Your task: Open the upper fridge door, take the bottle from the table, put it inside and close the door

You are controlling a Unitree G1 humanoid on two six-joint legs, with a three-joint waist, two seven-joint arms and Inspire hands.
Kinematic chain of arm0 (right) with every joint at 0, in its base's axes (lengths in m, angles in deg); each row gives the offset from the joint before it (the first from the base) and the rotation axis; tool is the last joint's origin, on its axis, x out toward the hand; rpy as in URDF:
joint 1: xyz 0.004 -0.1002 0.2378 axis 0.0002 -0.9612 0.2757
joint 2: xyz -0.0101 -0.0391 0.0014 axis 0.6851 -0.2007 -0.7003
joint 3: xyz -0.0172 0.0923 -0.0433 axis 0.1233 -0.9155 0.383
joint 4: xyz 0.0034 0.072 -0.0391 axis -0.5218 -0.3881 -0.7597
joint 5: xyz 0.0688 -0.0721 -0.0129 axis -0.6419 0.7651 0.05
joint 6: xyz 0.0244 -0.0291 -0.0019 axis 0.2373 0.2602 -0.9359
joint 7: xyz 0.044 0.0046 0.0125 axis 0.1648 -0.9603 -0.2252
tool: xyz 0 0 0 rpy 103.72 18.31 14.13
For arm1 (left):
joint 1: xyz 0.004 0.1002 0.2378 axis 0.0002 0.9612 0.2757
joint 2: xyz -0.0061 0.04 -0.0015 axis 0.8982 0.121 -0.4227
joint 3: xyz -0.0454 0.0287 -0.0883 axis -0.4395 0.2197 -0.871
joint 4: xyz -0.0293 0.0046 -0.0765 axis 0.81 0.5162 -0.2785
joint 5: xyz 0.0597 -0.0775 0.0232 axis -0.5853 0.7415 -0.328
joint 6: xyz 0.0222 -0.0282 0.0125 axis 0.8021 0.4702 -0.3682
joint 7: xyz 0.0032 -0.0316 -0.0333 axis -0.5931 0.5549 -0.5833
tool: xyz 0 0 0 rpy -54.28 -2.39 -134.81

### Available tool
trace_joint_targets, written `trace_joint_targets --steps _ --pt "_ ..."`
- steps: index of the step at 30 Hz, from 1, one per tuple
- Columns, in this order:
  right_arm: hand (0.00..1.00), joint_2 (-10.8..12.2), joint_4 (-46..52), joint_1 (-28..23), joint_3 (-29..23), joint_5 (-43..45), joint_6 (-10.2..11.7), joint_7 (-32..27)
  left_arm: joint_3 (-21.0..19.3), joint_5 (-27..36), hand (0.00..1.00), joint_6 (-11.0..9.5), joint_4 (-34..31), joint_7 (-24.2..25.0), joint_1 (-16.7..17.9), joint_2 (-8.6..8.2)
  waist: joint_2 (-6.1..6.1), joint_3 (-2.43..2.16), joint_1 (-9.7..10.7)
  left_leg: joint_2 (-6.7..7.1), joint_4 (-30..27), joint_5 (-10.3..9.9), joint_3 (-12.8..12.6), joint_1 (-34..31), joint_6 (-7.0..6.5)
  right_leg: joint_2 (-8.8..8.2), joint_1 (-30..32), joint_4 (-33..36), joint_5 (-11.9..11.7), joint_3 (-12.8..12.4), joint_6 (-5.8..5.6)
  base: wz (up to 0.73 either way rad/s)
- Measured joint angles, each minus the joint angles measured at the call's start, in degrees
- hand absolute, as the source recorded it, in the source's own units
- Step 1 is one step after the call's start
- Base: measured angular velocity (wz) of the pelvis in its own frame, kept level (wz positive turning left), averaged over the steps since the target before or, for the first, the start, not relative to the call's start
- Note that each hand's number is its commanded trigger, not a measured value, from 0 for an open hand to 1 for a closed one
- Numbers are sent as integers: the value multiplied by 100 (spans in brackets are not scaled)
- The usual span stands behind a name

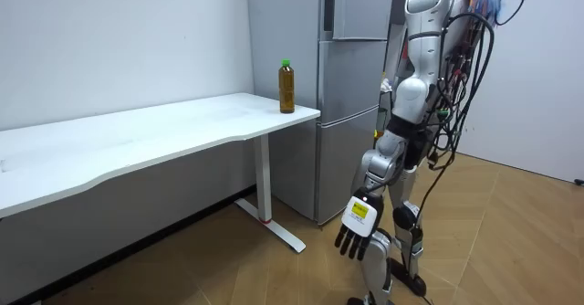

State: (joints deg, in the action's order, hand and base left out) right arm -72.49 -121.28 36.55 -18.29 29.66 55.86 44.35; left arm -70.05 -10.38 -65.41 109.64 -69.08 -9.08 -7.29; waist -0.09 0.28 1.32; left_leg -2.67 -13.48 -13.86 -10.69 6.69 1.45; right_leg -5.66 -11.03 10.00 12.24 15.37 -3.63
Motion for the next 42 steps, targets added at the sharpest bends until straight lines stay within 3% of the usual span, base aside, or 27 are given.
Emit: trace_joint_targets --steps 28,36,39,42 --pt "0 -44 -7 -15 0 -84 -5 137 -42 72 0 113 56 209 12 -2 -38 -11 -9 -13 -18 -32 -5 2 1 8 -6 -1 -1 35 0 0" --pt "0 -59 4 -6 -32 -199 4 111 -611 1054 0 42 -129 -195 -176 11 -114 -11 -7 -23 -84 -65 3 -21 4 11 -10 2 -1 57 0 0" --pt "0 -100 30 -41 -48 -197 12 66 -798 1809 0 -202 -526 -427 -320 20 -188 -3 -13 -24 -83 -64 3 -18 3 11 -2 38 -1 55 -1 0" --pt "0 -111 192 -98 -121 -134 23 70 -891 2150 0 -287 -1153 -551 -286 28 -220 -1 -19 -23 -77 -63 4 -8 3 7 2 57 -1 59 -2 0"
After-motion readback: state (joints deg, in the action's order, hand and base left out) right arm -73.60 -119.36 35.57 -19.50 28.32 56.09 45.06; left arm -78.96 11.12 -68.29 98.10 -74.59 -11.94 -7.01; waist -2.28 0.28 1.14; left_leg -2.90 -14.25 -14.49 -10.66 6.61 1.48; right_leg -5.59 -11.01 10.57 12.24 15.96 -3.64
